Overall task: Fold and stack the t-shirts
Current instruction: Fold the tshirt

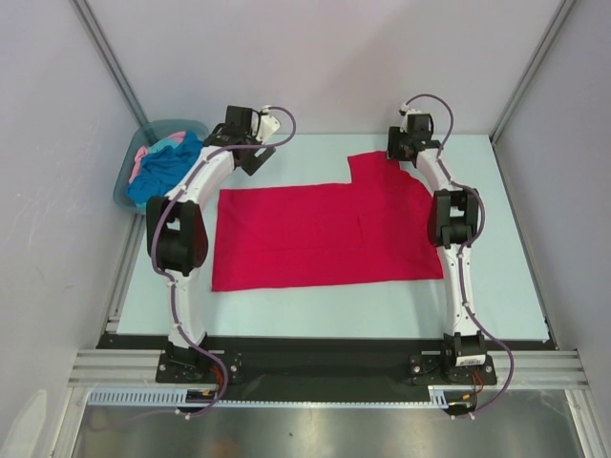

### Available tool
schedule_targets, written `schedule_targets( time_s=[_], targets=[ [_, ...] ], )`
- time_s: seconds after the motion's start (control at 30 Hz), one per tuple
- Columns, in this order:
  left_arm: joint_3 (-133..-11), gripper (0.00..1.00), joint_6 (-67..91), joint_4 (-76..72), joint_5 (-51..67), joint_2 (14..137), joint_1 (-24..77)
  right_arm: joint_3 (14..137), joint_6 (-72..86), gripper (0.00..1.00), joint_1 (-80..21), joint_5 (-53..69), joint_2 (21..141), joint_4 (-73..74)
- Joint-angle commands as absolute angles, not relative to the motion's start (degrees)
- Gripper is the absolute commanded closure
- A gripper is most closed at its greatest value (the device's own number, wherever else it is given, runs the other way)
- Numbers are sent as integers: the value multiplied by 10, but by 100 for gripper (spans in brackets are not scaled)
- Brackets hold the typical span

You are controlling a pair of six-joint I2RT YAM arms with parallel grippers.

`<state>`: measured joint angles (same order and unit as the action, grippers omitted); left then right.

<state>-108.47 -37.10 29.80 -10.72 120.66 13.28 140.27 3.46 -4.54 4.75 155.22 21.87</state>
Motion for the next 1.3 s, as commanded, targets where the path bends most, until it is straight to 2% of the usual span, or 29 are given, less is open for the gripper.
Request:
schedule_targets(
  time_s=[0.0,0.3,0.5,0.6,0.73,0.9,1.03,1.13,1.27],
  targets=[
    [-1094,0,-378,294,-117,1186,139,1414,39,43,-59,44,1559,196],
    [-1099,0,-381,293,-116,1185,142,1418,36,46,-69,21,1561,184],
    [-1079,0,-393,293,-104,1174,144,1417,32,48,-69,-38,1560,178],
    [-1069,0,-401,291,-101,1171,144,1417,30,59,-69,-58,1558,176],
    [-1065,0,-399,290,-91,1167,144,1415,30,86,-65,-62,1555,171],
    [-1067,0,-398,289,-88,1168,147,1414,24,100,-64,-70,1553,171],
    [-1058,1,-407,289,-85,1165,149,1412,18,100,-63,-76,1548,171],
    [-1042,7,-431,289,-86,1163,149,1408,9,100,-64,-73,1535,169],
    [-1003,7,-528,298,-71,1157,148,1394,-15,100,-70,-66,1515,169]
  ],
)
